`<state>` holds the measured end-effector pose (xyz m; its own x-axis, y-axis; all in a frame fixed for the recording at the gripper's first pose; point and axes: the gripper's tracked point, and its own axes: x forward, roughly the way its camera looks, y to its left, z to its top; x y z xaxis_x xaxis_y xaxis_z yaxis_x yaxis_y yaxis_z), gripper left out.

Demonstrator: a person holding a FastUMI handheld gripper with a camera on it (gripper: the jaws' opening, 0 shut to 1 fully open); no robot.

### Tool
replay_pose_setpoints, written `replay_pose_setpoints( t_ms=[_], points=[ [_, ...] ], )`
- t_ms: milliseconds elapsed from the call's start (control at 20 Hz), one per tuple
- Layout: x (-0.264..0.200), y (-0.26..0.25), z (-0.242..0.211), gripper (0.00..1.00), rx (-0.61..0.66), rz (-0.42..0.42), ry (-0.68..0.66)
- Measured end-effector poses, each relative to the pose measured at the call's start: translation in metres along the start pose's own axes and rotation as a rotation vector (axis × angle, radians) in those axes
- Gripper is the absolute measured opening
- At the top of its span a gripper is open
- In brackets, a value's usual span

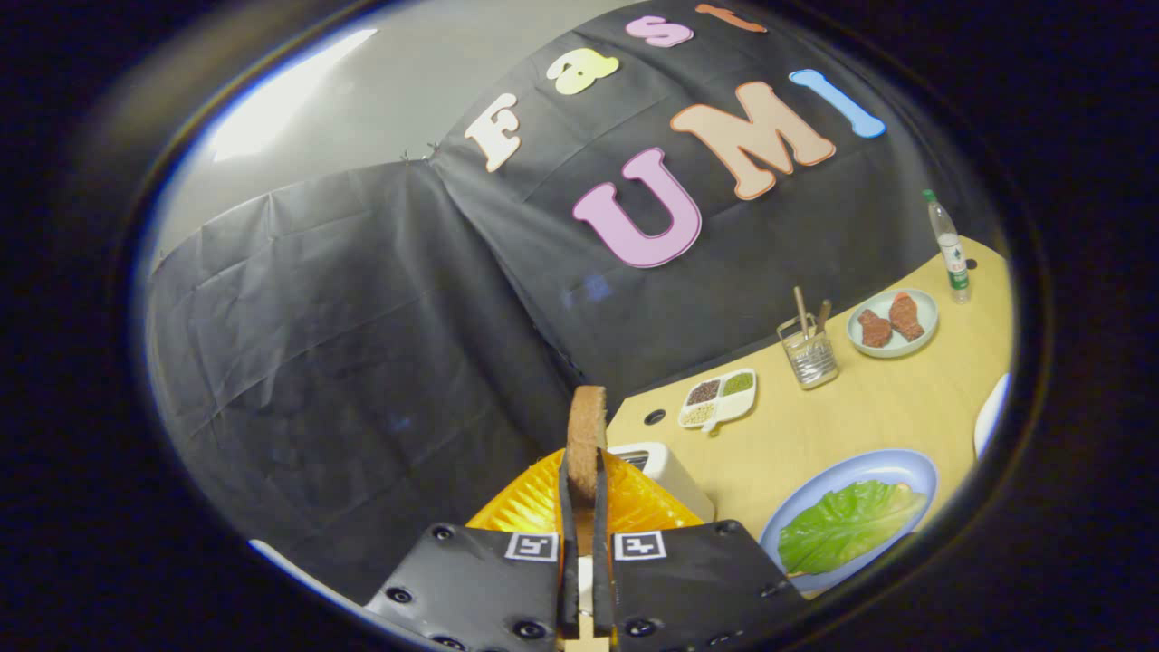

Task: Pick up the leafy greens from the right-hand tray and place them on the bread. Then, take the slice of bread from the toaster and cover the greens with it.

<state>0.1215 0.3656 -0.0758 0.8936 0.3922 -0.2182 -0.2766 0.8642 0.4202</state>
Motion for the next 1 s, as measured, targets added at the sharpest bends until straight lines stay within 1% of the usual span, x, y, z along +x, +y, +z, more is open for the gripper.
replay_pose_setpoints(
  t_ms=[150, 350, 500, 650, 800, 1000],
  points=[
    [-0.021, -0.027, 0.009, 0.09, 0.036, -0.024, -0.035],
    [-0.047, -0.073, 0.003, 0.08, 0.136, -0.053, -0.044],
    [-0.057, -0.108, -0.01, 0.08, 0.207, -0.078, -0.036],
    [-0.055, -0.14, -0.025, 0.08, 0.255, -0.116, -0.017],
    [-0.048, -0.161, -0.043, 0.08, 0.304, -0.141, 0.031],
    [-0.043, -0.188, -0.067, 0.09, 0.305, -0.198, 0.087]
  ],
)
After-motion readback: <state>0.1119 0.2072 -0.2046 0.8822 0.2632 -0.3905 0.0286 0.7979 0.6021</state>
